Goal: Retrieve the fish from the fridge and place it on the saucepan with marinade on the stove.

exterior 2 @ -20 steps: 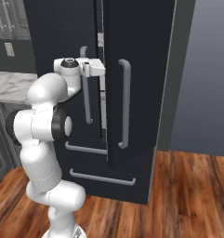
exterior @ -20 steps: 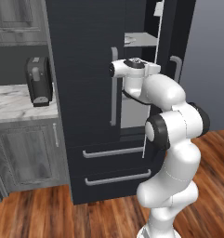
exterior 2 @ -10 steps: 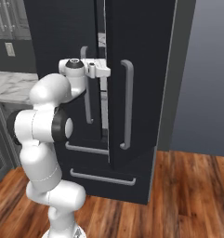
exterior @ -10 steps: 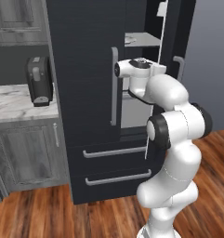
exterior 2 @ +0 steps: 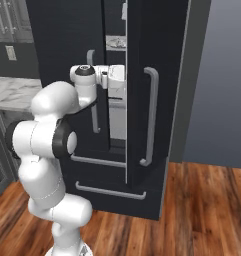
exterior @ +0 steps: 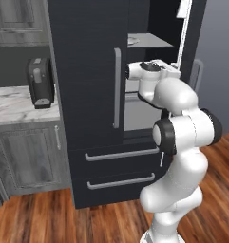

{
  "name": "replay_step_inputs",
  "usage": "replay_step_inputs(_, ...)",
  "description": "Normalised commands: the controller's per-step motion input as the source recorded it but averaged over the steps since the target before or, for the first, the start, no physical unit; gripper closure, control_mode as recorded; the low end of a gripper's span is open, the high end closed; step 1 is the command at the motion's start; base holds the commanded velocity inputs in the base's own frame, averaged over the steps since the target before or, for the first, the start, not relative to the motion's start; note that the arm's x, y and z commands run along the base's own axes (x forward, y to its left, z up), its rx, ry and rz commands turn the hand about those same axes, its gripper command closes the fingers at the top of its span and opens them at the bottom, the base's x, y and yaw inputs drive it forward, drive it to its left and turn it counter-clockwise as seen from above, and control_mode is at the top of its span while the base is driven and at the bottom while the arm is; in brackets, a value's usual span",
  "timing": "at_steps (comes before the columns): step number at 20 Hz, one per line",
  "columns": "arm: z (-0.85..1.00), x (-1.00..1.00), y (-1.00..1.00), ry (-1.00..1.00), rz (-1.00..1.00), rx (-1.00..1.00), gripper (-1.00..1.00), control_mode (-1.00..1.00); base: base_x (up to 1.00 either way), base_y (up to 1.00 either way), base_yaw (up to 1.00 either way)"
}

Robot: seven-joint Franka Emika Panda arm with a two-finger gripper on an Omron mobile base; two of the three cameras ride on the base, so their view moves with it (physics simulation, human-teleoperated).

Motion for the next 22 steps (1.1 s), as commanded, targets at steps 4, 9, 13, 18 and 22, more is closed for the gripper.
replay_step_inputs(4, 0.0, -0.83, -0.64, -0.06, -0.17, 0.0, 1.0, -1.0, 0.0, 0.0, 0.0)
replay_step_inputs(9, 0.0, -0.71, -0.58, -0.01, -0.13, 0.0, 1.0, -1.0, 0.0, 0.0, 0.0)
replay_step_inputs(13, 0.0, -0.58, -0.52, 0.0, -0.07, 0.0, 1.0, -1.0, 0.0, 0.0, 0.0)
replay_step_inputs(18, 0.02, -0.21, -0.37, 0.0, 0.0, 0.0, 1.0, -1.0, 0.0, 0.0, 0.0)
replay_step_inputs(22, 0.0, 0.0, -0.27, 0.0, 0.03, 0.01, 1.0, -1.0, 0.0, 0.0, 0.0)
